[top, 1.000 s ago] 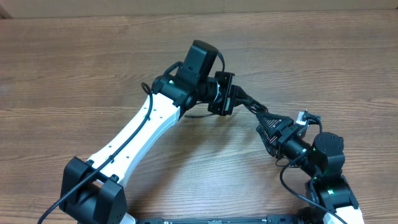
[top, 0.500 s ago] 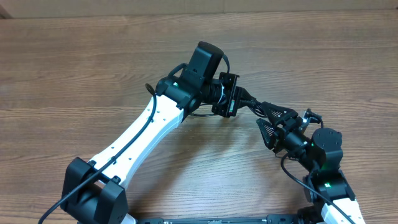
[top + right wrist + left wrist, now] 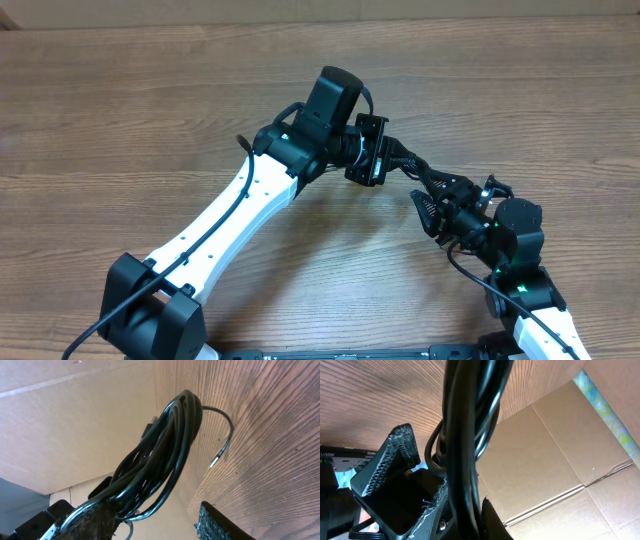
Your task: Untangle cables
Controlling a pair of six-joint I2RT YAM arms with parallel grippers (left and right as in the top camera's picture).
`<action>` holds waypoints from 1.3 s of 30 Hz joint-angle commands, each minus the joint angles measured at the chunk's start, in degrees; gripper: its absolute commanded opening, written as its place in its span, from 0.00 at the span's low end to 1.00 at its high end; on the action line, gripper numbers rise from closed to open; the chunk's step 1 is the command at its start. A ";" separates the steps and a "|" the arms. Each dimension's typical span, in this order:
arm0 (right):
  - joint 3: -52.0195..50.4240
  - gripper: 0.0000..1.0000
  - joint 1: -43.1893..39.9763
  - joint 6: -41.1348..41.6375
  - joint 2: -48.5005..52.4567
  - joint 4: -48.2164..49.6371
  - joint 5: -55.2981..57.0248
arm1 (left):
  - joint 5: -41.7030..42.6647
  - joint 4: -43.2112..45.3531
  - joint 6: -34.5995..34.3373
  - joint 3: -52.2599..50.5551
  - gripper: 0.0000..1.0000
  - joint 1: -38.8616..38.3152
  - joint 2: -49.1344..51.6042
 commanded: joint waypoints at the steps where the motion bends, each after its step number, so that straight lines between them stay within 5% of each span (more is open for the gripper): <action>1: 0.74 0.53 0.28 0.22 0.52 0.04 0.26 | 2.27 0.66 -0.96 1.27 0.04 -1.25 -1.22; 13: 0.74 0.53 0.28 0.20 2.43 1.07 3.26 | 4.61 0.63 -1.16 1.27 0.04 -3.02 -1.22; 32: 0.74 0.29 0.28 -9.97 10.78 -3.69 2.19 | 7.61 2.54 -2.56 1.27 0.04 -2.32 -1.22; 39: 0.74 0.26 0.28 -11.10 10.78 -3.67 -0.33 | 6.49 2.08 4.76 1.27 0.04 -0.59 -1.22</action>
